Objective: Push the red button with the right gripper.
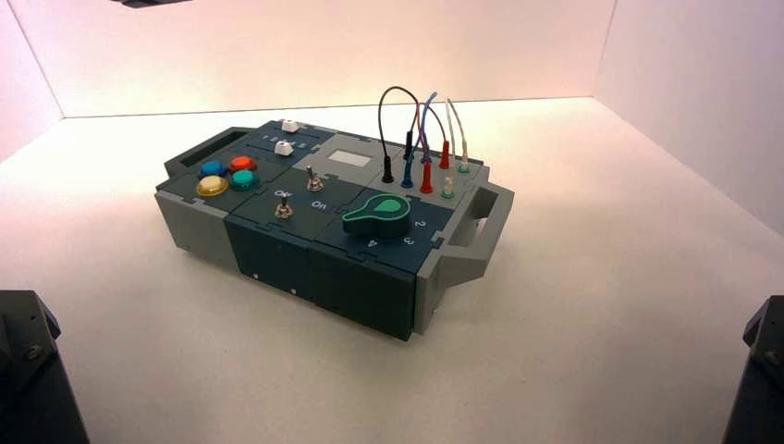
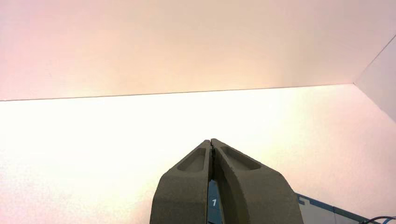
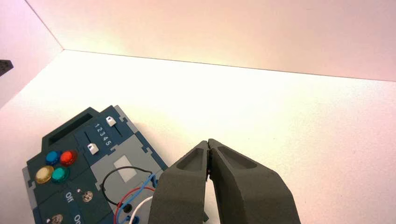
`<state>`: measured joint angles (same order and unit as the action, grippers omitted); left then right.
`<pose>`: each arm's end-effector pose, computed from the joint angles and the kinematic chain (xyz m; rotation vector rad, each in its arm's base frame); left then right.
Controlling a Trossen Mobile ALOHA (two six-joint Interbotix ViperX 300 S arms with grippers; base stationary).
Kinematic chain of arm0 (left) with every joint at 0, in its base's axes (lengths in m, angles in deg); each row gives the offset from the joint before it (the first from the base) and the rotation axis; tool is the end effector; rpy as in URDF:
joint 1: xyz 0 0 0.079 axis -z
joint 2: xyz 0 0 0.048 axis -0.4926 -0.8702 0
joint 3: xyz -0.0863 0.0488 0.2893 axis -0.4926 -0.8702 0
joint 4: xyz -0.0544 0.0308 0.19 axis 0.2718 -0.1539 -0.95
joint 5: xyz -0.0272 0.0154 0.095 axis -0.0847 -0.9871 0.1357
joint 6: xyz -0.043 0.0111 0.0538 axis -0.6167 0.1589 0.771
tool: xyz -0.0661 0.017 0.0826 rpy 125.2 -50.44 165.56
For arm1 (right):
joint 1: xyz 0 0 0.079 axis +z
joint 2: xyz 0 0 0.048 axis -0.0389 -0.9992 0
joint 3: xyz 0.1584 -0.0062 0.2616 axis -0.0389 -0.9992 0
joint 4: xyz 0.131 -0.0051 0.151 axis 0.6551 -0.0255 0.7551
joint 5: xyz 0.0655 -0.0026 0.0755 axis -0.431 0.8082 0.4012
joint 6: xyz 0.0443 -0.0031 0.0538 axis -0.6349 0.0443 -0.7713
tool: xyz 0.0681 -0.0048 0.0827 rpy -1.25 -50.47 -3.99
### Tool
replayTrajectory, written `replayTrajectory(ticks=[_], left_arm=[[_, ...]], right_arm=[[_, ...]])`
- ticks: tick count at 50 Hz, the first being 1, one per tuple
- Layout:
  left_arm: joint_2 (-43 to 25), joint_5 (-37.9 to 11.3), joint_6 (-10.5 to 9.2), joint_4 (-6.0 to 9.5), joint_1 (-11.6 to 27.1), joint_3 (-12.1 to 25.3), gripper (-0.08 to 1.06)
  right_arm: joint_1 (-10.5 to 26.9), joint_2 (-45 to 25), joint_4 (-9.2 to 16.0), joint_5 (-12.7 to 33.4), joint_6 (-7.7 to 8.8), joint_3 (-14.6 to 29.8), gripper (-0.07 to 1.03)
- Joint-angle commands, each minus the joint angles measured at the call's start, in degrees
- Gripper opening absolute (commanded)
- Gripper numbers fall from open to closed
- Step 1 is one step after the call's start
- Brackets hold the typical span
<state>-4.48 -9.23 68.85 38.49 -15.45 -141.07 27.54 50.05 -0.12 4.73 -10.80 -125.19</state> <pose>0.3156 -0.0699 0.1679 -0.1198 0.4396 -0.1521 0.2926 0.1443 0.2003 0.0331 0.5208 0.4271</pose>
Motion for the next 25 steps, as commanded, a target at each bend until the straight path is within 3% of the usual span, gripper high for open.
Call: replayTrajectory(ticks=[1, 18, 25], left_arm=[[-0.26, 0.62, 0.09, -0.18, -0.09, 1.58, -0.03], [-1.14, 0.26, 0.18, -0.09, -0.09, 1.93, -0.03], [-0.88, -0.09, 0.09, -0.18, -0.09, 2.02, -0.03]], right_arm=[[0.44, 0.88, 0.0, 0.09, 0.09, 0.97, -0.02], [2.2, 1.23, 0.0, 1.93, 0.09, 1.67, -0.02], [5.71, 1.23, -0.09, 3.69, 0.26, 2.99, -0.02]])
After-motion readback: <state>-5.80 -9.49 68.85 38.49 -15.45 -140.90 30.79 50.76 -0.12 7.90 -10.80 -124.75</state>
